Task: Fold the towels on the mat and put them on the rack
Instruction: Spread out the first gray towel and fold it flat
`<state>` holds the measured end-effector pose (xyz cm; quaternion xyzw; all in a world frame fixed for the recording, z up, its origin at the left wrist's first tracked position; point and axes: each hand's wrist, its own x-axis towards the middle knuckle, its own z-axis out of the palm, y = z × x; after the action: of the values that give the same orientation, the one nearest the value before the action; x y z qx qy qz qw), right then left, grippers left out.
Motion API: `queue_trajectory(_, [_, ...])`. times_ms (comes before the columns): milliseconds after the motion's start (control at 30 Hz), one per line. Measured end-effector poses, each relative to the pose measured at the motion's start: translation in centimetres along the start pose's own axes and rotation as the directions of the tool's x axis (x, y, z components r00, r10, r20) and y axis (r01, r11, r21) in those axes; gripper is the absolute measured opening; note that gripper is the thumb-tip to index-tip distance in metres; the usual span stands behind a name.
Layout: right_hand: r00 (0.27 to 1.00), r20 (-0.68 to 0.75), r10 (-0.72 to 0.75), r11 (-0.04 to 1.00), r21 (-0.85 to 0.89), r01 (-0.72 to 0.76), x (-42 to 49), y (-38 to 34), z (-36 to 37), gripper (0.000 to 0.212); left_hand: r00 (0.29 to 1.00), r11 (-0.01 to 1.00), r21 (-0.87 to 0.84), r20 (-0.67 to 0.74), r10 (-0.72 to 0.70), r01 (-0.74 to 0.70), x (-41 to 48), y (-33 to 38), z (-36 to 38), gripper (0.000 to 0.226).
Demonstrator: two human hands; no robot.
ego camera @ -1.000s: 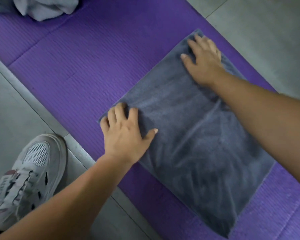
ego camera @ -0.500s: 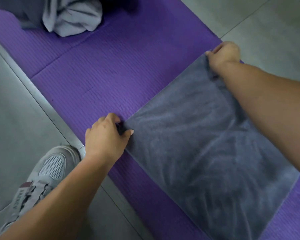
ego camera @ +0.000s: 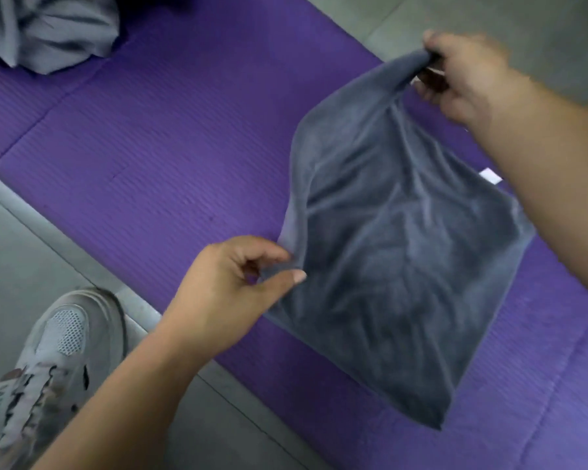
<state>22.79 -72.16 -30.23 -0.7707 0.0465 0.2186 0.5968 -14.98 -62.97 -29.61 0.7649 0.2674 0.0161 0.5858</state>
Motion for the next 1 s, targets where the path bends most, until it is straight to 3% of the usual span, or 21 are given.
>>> queue_trajectory(133, [0.985,0.01,0.17,0.979,0.114,-0.17,-3.3,2.3,-9.9,0.012,0.951,0.985,0.082,0.285,0.123,-0.152,-2.4,0.7,6.9,0.006])
queue_trajectory(200, [0.976,0.025,0.218,0.964,0.151,-0.219,-4.9,3.7,-14.5,0.006,0.912,0.968,0.123,0.378,0.159,-0.219,-4.1,0.1,10.2,0.014])
queue_trajectory(367, [0.962,-0.099,0.254,0.953,0.197,-0.232,-7.2,7.9,-22.2,0.019,0.854,0.899,0.251,0.476,0.208,-0.359,-7.8,-1.1,16.6,0.022])
queue_trajectory(567, [0.923,-0.366,0.119,0.991,-0.018,-0.135,-6.4,12.8,-25.2,0.036,0.861,0.837,0.348,0.443,0.25,-0.422,-9.6,-2.3,20.9,0.022])
queue_trajectory(700, [0.909,-0.416,-0.039,0.957,-0.276,-0.085,-6.3,14.5,-25.4,0.044,0.848,0.786,0.401,0.452,0.278,-0.471,-10.1,-3.0,22.5,0.025])
queue_trajectory(767, [0.921,-0.378,-0.095,0.909,-0.409,-0.074,-6.9,14.6,-25.1,0.042,0.851,0.767,0.427,0.44,0.287,-0.48,-10.2,-3.1,22.9,0.029])
queue_trajectory(833, [0.938,-0.304,-0.165,0.798,-0.6,-0.054,-8.2,14.5,-24.6,0.035,0.868,0.76,0.446,0.386,0.313,-0.473,-9.9,-2.8,22.7,0.034])
queue_trajectory(900, [0.952,-0.139,-0.273,0.603,-0.796,0.057,-9.9,15.3,-23.6,0.037,0.878,0.733,0.484,0.291,0.379,-0.477,-8.8,-2.3,22.2,0.036])
queue_trajectory(1000, [0.964,0.159,-0.215,0.422,-0.875,0.238,-12.9,17.2,-21.1,0.053,0.898,0.576,0.69,0.315,0.307,-0.439,-6.3,-2.4,21.8,0.056])
